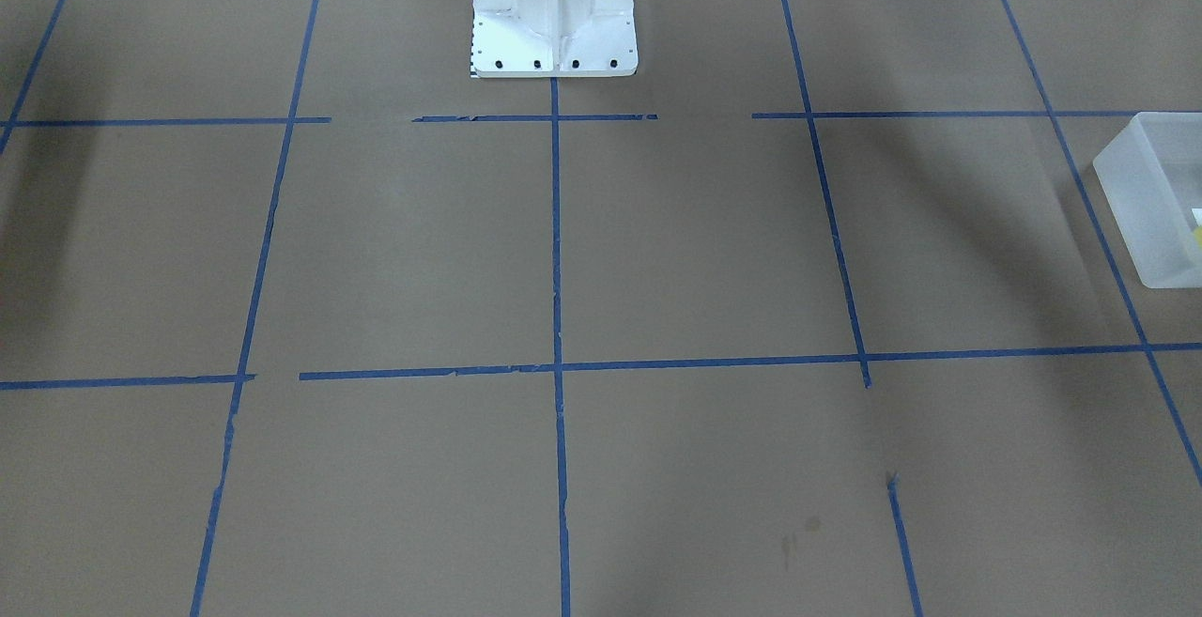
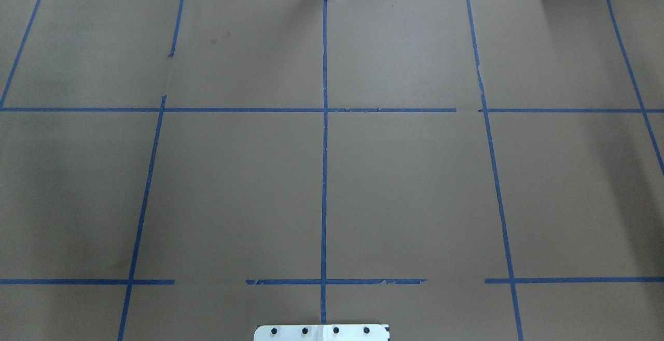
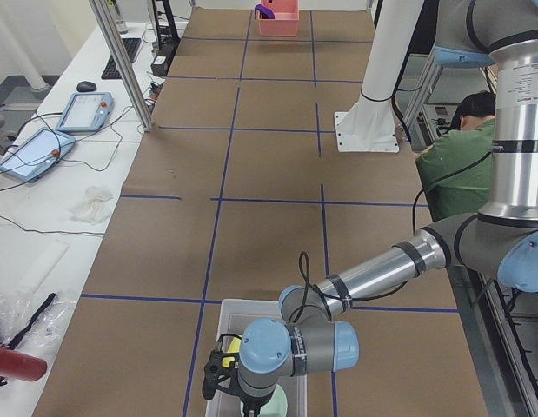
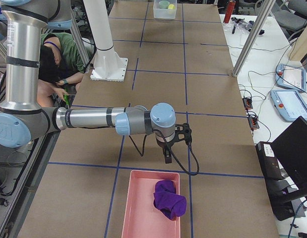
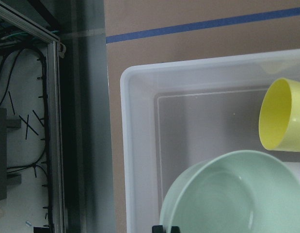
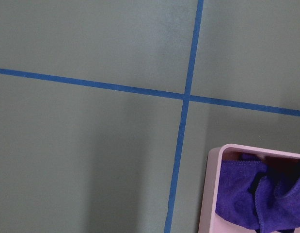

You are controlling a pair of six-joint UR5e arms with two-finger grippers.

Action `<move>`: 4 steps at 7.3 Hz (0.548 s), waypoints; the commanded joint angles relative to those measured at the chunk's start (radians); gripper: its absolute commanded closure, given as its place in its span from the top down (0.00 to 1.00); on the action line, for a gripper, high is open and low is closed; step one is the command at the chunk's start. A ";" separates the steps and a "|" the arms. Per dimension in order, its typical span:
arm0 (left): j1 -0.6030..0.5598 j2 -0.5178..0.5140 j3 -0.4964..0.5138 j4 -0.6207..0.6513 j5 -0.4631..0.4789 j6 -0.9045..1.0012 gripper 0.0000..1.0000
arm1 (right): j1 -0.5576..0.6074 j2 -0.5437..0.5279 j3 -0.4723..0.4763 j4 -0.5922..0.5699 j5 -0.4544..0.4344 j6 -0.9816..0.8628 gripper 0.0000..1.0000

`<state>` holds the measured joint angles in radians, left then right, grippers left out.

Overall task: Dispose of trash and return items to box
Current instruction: 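Release the green bowl in the clear bin and raise the left gripper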

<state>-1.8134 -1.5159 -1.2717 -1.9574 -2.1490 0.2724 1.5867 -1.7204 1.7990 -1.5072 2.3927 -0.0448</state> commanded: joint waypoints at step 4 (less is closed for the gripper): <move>0.081 -0.009 -0.297 0.008 -0.087 -0.012 1.00 | -0.001 -0.039 -0.003 0.007 -0.016 -0.004 1.00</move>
<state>-1.7673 -1.5246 -1.5309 -1.9468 -2.1777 0.2665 1.5862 -1.7572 1.7974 -1.5003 2.3843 -0.0491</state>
